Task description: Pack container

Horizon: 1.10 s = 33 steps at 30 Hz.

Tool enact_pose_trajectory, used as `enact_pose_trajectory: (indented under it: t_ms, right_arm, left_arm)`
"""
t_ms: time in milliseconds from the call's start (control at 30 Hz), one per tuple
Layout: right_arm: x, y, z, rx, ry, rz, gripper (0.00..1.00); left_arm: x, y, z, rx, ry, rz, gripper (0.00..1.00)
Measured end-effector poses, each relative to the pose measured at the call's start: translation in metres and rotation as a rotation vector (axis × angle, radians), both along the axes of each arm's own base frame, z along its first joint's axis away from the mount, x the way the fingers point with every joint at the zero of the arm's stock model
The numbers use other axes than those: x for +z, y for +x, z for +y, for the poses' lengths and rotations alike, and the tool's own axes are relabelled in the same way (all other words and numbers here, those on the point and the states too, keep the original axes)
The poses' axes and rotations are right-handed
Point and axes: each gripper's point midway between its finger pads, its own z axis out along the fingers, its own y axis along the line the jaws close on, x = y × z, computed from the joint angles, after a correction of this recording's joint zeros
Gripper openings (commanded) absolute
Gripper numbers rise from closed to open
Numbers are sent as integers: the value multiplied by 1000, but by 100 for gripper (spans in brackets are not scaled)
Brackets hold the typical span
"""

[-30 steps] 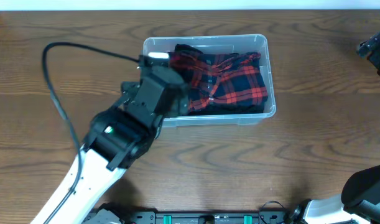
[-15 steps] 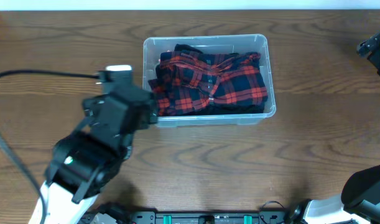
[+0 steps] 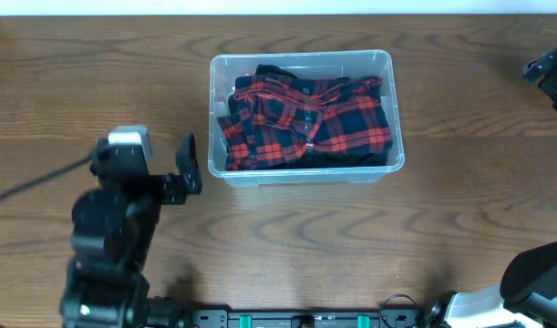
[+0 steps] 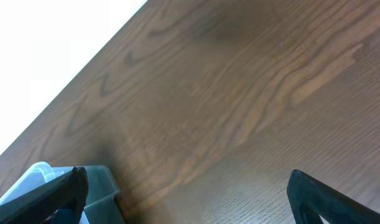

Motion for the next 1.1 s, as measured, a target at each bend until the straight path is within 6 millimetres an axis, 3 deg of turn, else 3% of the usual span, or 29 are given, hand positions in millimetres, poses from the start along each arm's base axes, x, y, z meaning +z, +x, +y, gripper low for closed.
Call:
enact_pose_trajectory:
  t_ms: [200, 433, 1100]
  right_arm:
    - [0, 0, 0, 0, 1, 1, 99]
    - [0, 0, 0, 0, 1, 1, 99]
    - [0, 0, 0, 0, 1, 2, 99]
  left_arm:
    - [-22, -10, 2, -20, -21, -194, 98]
    - [-65, -20, 4, -23, -27, -240, 98]
    - [-99, -29, 11, -10, -23, -283, 98]
